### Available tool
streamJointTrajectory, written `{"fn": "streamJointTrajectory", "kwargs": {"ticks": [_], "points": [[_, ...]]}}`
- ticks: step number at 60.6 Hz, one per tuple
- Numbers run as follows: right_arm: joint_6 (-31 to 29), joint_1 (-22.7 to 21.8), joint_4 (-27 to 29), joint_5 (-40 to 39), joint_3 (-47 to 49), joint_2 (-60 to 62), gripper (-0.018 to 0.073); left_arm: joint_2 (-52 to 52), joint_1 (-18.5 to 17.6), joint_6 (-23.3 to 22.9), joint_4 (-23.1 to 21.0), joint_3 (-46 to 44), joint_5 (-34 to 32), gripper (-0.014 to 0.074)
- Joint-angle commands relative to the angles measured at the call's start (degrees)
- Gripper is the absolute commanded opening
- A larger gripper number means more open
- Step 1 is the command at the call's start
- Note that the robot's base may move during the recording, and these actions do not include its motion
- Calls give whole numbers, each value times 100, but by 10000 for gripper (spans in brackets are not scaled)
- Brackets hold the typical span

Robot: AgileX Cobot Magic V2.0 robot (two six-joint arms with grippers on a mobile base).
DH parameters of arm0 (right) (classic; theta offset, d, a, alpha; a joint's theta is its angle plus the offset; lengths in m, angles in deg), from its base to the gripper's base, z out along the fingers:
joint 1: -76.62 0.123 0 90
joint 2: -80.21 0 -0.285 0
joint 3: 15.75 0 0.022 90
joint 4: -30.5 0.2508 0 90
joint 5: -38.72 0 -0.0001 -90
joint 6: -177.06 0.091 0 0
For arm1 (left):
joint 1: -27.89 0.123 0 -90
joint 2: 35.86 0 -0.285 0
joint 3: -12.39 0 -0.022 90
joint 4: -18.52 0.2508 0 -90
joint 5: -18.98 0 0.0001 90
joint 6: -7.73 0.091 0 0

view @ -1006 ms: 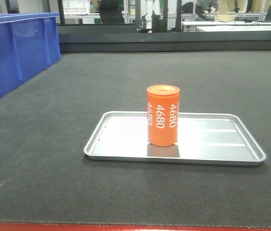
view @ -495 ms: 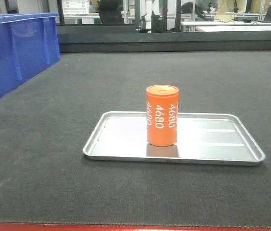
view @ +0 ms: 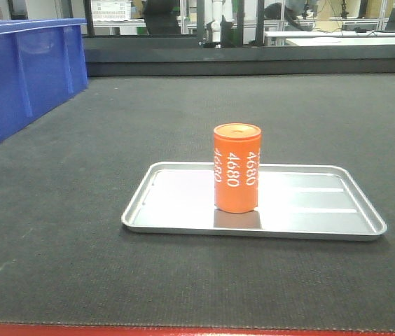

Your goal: Grab orange capacitor from left shelf to right conveyor

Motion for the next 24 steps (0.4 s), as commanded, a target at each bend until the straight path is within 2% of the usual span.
{"fn": "streamJointTrajectory", "kwargs": {"ticks": [1, 24], "points": [[-10, -37, 7, -538, -11, 112, 46, 58, -32, -38, -31, -45, -475, -105], [-10, -37, 7, -538, -11, 112, 46, 58, -32, 0, -31, -45, -475, -105]]}}
